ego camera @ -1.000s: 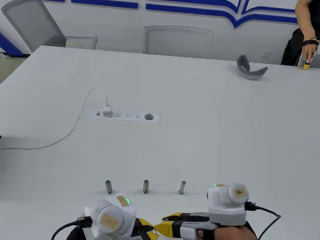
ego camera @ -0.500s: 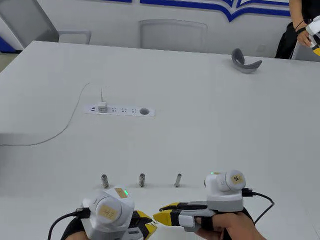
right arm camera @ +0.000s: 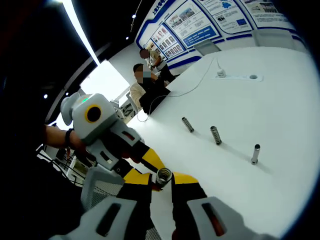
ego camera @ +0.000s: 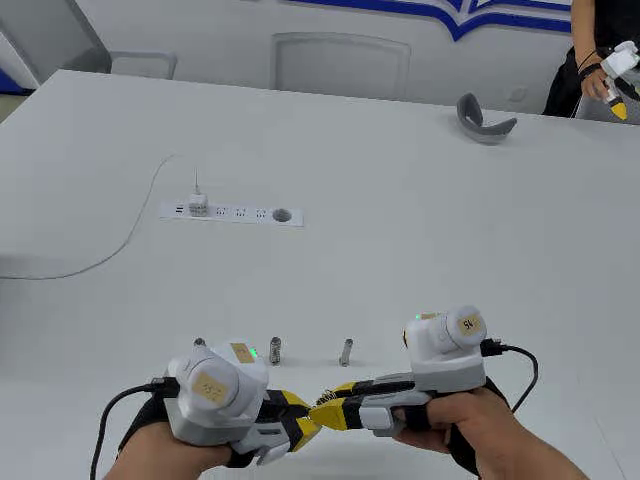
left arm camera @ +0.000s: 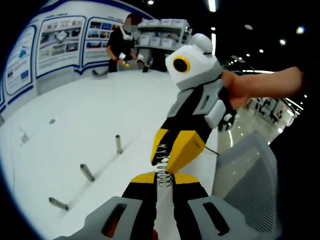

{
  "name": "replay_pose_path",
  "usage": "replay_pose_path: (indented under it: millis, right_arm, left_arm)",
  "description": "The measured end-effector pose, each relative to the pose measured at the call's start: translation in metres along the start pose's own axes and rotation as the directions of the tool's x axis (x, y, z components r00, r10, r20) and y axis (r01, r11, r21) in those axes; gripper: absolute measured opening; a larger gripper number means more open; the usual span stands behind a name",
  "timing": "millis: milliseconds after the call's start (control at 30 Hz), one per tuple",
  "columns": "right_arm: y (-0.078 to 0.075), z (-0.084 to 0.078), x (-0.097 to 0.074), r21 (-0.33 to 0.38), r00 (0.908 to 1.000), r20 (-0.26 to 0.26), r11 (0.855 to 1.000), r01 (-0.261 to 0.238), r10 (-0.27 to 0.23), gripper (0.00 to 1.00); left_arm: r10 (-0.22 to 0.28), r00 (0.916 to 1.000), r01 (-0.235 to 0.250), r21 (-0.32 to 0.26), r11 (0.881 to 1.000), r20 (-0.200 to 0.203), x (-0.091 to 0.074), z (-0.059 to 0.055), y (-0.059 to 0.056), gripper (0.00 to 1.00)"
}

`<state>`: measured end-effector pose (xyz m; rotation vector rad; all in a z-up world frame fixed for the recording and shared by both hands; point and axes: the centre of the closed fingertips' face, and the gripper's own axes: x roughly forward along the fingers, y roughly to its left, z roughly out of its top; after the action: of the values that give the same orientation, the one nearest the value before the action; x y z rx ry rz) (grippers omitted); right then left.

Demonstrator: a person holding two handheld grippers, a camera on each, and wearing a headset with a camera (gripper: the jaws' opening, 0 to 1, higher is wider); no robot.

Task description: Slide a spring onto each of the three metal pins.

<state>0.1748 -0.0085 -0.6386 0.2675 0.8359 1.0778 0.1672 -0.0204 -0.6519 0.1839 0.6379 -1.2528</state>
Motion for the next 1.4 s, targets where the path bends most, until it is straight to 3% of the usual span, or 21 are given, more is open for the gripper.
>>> replay_pose_path:
  millis: [200,300,467,633,733,867,1000,1200,1400]
  right_arm:
    - [0.007,0.004,-0.004,-0.08,0.9976,-0.063,0.996,-0.035,0.03,0.15]
    - [0.011,-0.001,-0.005,-0.127,0.9907,-0.129,0.99,-0.061,0.044,0.14]
    - [0.017,0.003,-0.008,-0.168,0.9838,-0.168,0.982,-0.09,0.062,0.13]
    - [0.025,0.005,-0.013,-0.241,0.9669,-0.242,0.96,-0.142,0.082,0.13]
    - [0.03,0.003,-0.015,-0.293,0.9489,-0.303,0.939,-0.182,0.089,0.13]
    - [0.033,0.0,-0.015,-0.339,0.9334,-0.35,0.918,-0.206,0.08,0.13]
    - [0.034,-0.001,-0.015,-0.348,0.9297,-0.36,0.913,-0.212,0.079,0.13]
    - [0.036,-0.003,-0.014,-0.363,0.9335,-0.351,0.908,-0.209,0.074,0.12]
    - [0.032,-0.009,-0.013,-0.348,0.9342,-0.352,0.918,-0.189,0.059,0.12]
  left_arm:
    - [-0.047,0.9986,0.047,0.019,0.999,0.025,-0.001,0.006,-0.007,0.1]
    - [-0.073,0.9966,0.071,0.035,0.997,0.04,-0.002,0.01,-0.011,0.1]
    - [-0.103,0.9928,0.1,0.051,0.994,0.061,-0.006,0.015,-0.014,0.1]
    - [-0.139,0.9866,0.133,0.07,0.989,0.085,-0.011,0.021,-0.019,0.1]
    - [-0.157,0.9835,0.15,0.079,0.985,0.089,-0.012,0.023,-0.022,0.1]
    - [-0.176,0.9811,0.168,0.091,0.982,0.081,-0.014,0.022,-0.024,0.1]
    - [-0.186,0.9794,0.178,0.093,0.98,0.08,-0.015,0.022,-0.025,0.1]
    - [-0.193,0.9785,0.183,0.117,0.976,0.073,-0.016,0.02,-0.027,0.1]
    - [-0.191,0.9799,0.183,0.116,0.976,0.059,-0.011,0.014,-0.029,0.11]
